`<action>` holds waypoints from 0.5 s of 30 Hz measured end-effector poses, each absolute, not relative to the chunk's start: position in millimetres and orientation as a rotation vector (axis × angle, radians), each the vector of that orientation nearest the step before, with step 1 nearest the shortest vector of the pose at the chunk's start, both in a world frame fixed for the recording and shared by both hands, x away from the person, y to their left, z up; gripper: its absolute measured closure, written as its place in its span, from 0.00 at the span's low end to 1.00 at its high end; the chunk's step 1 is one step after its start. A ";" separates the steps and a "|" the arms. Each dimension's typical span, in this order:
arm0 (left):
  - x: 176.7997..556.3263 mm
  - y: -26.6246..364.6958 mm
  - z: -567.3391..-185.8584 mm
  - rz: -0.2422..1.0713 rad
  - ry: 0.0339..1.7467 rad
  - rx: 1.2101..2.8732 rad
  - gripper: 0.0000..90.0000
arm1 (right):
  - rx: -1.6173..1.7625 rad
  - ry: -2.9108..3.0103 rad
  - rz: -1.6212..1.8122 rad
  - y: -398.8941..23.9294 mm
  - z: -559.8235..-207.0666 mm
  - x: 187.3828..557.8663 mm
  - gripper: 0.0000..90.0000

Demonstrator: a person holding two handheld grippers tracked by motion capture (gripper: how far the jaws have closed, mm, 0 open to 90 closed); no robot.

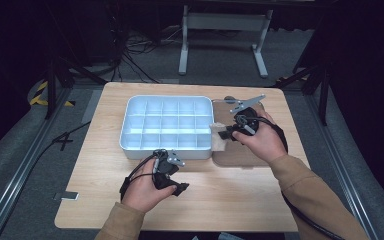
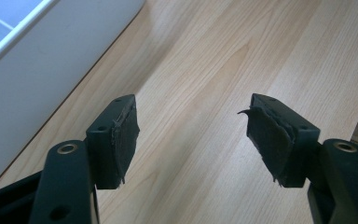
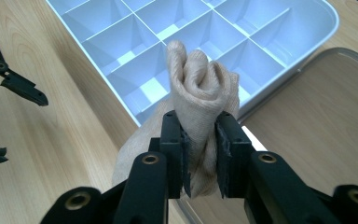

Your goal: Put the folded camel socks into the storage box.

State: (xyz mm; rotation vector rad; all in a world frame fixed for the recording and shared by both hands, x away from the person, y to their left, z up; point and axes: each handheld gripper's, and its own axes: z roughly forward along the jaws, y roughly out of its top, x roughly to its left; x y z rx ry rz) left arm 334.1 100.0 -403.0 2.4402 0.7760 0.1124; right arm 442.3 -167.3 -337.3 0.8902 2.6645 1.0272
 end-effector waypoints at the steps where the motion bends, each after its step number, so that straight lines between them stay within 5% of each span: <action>1: 333.6 101.5 -402.5 0.124 0.776 2.446 0.38 | 0.883 2.666 1.009 -162.6 -336.7 444.0 0.84; 15: 327.0 117.7 -401.2 0.137 0.831 2.415 0.38 | 0.820 2.685 0.839 -124.4 -340.9 468.2 0.84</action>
